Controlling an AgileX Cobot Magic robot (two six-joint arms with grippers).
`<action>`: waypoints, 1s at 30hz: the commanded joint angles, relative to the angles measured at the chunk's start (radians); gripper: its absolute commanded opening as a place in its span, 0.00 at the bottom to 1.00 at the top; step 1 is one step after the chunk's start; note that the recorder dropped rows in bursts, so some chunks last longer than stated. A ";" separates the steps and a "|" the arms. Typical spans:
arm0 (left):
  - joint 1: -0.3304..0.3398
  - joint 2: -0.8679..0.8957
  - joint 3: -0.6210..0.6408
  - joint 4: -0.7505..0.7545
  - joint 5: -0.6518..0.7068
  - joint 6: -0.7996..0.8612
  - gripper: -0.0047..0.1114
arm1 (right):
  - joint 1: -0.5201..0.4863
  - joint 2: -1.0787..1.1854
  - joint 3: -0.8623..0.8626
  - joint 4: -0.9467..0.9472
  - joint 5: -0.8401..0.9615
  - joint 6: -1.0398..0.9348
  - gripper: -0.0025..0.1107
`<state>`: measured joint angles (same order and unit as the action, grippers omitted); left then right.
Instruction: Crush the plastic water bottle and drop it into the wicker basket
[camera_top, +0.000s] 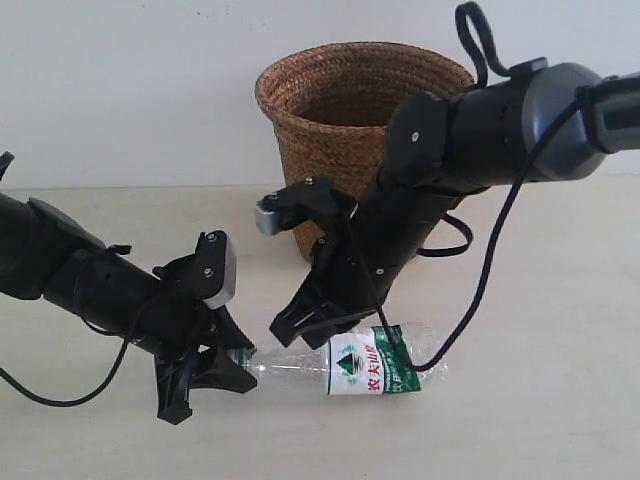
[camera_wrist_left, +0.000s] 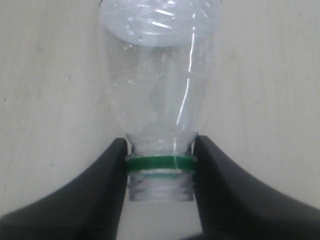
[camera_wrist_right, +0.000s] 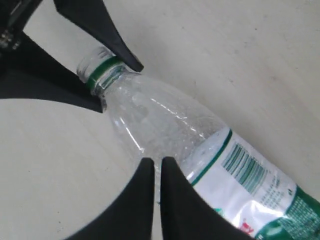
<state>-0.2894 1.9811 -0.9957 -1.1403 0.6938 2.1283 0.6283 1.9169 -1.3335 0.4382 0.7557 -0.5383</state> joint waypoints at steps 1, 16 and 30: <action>-0.006 -0.009 -0.004 -0.007 0.012 0.005 0.07 | 0.008 0.045 0.005 -0.020 -0.018 -0.011 0.02; -0.006 -0.009 -0.004 -0.007 0.013 0.005 0.07 | 0.008 0.128 0.005 -0.097 -0.060 0.014 0.02; -0.006 -0.002 -0.004 -0.007 0.013 0.005 0.07 | 0.008 0.044 0.005 -0.138 -0.128 0.073 0.02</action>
<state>-0.2918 1.9870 -0.9957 -1.1412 0.6948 2.1292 0.6390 1.9502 -1.3339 0.3122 0.6363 -0.4703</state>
